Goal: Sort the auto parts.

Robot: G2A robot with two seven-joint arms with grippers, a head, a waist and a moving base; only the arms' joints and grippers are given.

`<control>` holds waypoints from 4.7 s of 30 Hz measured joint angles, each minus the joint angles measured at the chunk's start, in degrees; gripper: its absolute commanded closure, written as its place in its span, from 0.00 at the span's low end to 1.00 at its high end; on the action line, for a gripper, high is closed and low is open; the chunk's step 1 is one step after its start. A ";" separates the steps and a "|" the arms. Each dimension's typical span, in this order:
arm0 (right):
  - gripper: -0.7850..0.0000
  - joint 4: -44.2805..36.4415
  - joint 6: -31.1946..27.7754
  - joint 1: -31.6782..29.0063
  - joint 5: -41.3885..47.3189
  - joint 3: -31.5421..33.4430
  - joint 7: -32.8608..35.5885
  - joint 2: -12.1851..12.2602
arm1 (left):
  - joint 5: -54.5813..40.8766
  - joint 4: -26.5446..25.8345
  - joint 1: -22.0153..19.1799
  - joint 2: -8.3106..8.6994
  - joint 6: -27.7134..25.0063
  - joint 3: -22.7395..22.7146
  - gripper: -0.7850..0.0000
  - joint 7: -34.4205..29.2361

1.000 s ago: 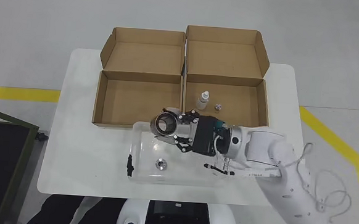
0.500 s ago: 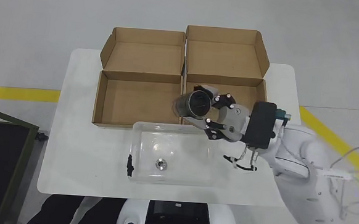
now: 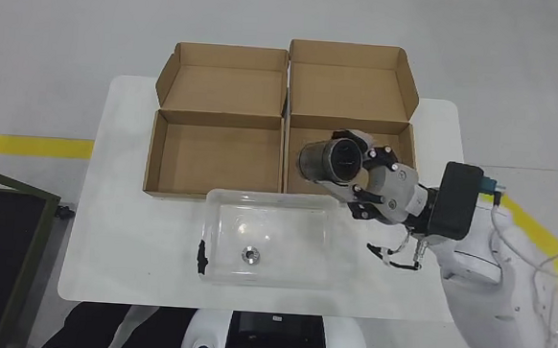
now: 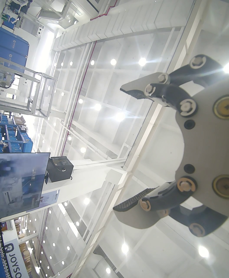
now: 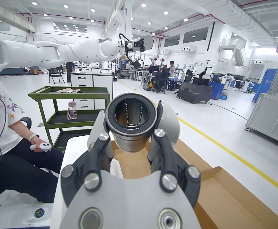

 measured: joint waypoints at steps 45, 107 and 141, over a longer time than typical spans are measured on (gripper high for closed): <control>1.00 22.82 9.55 19.08 -11.05 -30.03 10.79 -5.52 | 0.00 0.00 0.00 0.00 0.00 0.00 0.00 0.00; 0.58 51.07 21.19 33.15 -15.60 -40.08 22.61 -16.27 | 0.00 0.00 0.00 0.00 0.00 0.00 0.00 0.00; 0.27 26.20 12.40 22.05 -19.51 -29.33 26.11 -12.91 | 0.00 0.00 0.00 0.00 0.00 0.00 0.00 0.00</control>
